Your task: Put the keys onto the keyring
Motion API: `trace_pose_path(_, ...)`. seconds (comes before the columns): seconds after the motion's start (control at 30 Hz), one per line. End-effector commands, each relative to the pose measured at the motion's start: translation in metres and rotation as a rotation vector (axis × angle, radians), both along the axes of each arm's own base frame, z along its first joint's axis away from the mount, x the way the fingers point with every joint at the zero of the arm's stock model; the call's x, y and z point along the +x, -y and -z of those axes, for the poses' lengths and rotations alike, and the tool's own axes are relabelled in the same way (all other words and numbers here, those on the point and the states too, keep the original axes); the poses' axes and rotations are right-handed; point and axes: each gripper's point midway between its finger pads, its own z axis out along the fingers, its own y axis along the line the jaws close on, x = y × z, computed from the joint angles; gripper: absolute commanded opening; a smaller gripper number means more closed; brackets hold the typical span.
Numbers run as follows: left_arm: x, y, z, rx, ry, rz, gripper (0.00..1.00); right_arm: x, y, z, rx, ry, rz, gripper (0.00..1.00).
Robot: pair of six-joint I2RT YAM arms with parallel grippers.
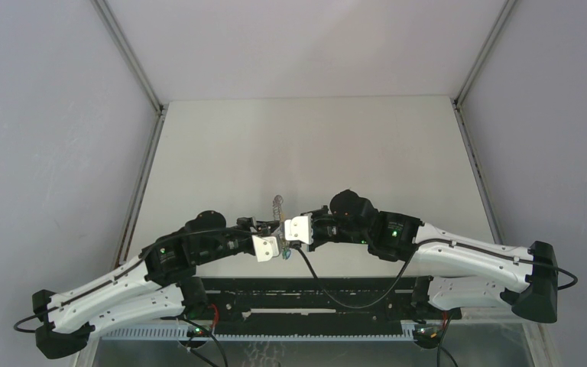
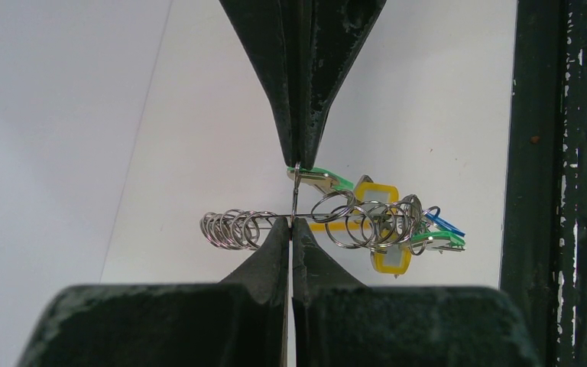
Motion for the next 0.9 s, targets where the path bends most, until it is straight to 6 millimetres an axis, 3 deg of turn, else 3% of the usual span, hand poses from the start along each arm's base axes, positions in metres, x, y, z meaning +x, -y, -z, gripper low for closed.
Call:
trace_pose_path(0.0, 0.002, 0.006, -0.012, -0.060, 0.020, -0.004, 0.00, 0.000, -0.002, -0.019, 0.059, 0.009, 0.016, 0.00)
trace_pose_path(0.2, 0.012, -0.007, -0.013, -0.044, 0.032, -0.085, 0.00, 0.008, 0.013, 0.003, 0.004, -0.072, 0.130, 0.00)
trace_pose_path(0.57, 0.025, -0.059, -0.039, -0.122, 0.054, -0.322, 0.00, 0.019, 0.066, 0.082, -0.100, -0.451, 0.567, 0.00)
trace_pose_path(0.87, 0.032, -0.080, -0.043, -0.156, 0.092, -0.416, 0.00, 0.013, 0.115, 0.133, -0.196, -0.726, 0.912, 0.00)
